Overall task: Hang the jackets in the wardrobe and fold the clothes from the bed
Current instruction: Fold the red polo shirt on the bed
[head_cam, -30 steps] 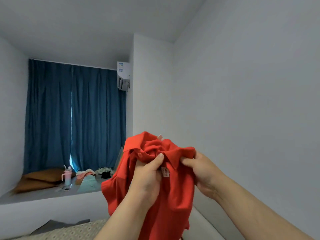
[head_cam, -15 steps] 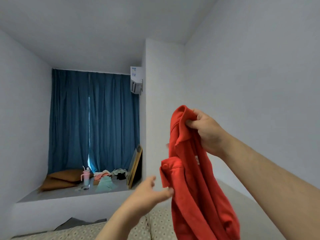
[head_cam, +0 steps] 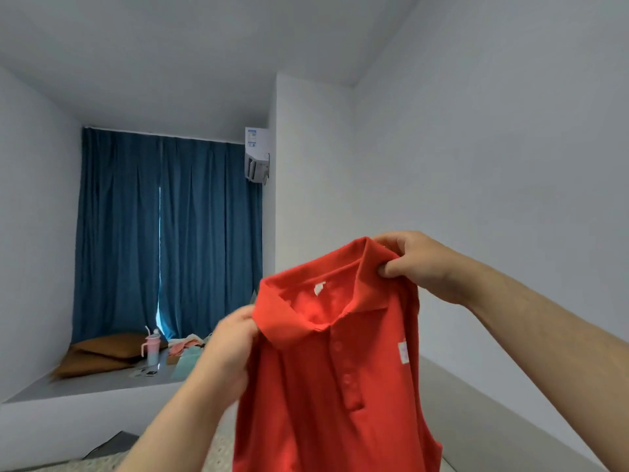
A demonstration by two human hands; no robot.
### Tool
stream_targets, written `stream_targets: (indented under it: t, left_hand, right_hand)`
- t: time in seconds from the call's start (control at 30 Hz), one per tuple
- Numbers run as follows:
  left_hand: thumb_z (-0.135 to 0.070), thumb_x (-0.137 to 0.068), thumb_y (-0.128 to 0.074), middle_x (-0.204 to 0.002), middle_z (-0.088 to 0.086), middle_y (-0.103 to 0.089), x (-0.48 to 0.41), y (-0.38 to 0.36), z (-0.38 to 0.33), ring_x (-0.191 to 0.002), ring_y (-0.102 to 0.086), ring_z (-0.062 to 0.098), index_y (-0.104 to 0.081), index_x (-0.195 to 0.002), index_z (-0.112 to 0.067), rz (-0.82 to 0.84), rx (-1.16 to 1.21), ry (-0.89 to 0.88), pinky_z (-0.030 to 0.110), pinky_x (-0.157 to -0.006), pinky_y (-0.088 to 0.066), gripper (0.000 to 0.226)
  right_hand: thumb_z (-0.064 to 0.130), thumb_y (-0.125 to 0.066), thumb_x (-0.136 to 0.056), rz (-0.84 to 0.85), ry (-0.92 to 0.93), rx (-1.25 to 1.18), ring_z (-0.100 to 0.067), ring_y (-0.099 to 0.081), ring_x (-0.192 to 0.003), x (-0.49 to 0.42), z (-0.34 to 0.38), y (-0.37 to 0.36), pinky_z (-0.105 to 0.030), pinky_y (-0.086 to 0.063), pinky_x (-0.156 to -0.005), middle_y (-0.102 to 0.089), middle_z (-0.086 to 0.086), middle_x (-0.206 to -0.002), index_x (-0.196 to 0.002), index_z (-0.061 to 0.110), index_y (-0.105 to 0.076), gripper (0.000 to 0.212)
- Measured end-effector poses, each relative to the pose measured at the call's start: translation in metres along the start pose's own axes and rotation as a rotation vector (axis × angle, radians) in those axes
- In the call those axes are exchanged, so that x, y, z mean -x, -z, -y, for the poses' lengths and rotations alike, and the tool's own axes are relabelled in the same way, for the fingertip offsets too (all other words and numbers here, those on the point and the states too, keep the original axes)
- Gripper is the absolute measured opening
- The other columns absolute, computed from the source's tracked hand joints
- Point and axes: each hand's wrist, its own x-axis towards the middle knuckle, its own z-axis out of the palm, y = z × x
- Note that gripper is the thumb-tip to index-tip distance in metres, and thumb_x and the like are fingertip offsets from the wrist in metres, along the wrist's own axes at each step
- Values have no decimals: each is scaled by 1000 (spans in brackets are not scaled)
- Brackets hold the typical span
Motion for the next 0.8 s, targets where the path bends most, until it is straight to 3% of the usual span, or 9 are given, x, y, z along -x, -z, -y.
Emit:
stream_targets:
  t: [0.07, 0.17, 0.23, 0.4, 0.47, 0.57, 0.6, 0.7, 0.8]
  left_hand:
    - [7, -86, -57, -94, 23, -74, 3, 12, -21, -82, -68, 31, -75, -94, -4, -80, 6, -84, 48, -84, -55, 23]
    - [1, -89, -62, -85, 16, -75, -1, 23, -45, -71, -67, 22, -77, -85, -12, -134, -150, -221, 38, -68, -57, 21]
    - [0, -89, -61, -80, 6, -76, -6, 27, -59, -69, -67, 13, -77, -83, -16, -168, -303, -291, 27, -61, -56, 23]
    - [-13, -75, -54, -77, 9, -63, -12, 36, -81, -78, -53, 21, -68, -83, -6, -140, -373, -296, 30, -65, -40, 17]
    - [-27, -66, -61, -82, 10, -58, 3, 23, -98, -88, -50, 22, -64, -83, -6, 24, -519, -226, 28, -66, -36, 27]
    - [-39, -28, -68, -105, 11, -52, 19, 16, -111, -106, -49, 27, -61, -112, 2, 146, -638, -175, 28, -85, -45, 94]
    - [-42, -32, -68, -105, 12, -57, 13, 21, -112, -103, -54, 28, -66, -111, 0, 120, -549, -116, 32, -86, -50, 90]
    - [-22, -84, -62, -98, 18, -70, 7, 54, -104, -77, -68, 25, -76, -100, -8, 58, -252, -66, 34, -71, -56, 25]
    - [-10, -94, -51, -94, 18, -71, 11, 73, -103, -69, -67, 22, -71, -115, -6, 18, -262, -5, 32, -56, -55, 29]
  right_hand:
    - [-6, -60, -84, 27, -56, 117, -20, -70, -93, 0, -5, 3, -43, -53, -94, -75, -12, -101, -98, 11, -75, 27]
    - [14, -74, -86, 58, -129, 245, -19, -74, -88, -3, -10, 0, -33, -58, -84, -78, 0, -88, -86, 13, -76, 2]
    - [28, -79, -84, 71, -139, 277, -15, -74, -82, -7, -10, -6, -29, -58, -78, -77, 4, -84, -85, 16, -77, 13]
    - [46, -71, -86, 51, -127, 55, -15, -75, -80, -21, -6, -21, -28, -58, -76, -78, 2, -85, -87, 16, -75, 31]
    - [44, -65, -92, 23, -86, -19, -14, -73, -84, -28, -6, -28, -27, -56, -78, -77, 4, -89, -90, 18, -73, 28]
    - [38, -59, -98, 29, -30, -103, -10, -70, -85, -36, -4, -37, -28, -55, -80, -75, 8, -90, -92, 21, -71, 22]
    - [36, -59, -98, 29, -16, -125, -10, -70, -83, -38, -3, -40, -28, -55, -78, -75, 8, -88, -91, 20, -71, 21]
    - [31, -68, -93, -3, 36, -187, -15, -69, -77, -42, -2, -47, -33, -56, -77, -76, -1, -87, -87, 15, -72, 18]
    - [30, -72, -89, 0, 65, -244, -18, -70, -78, -46, -3, -57, -38, -58, -80, -77, -8, -91, -88, 12, -75, 19]
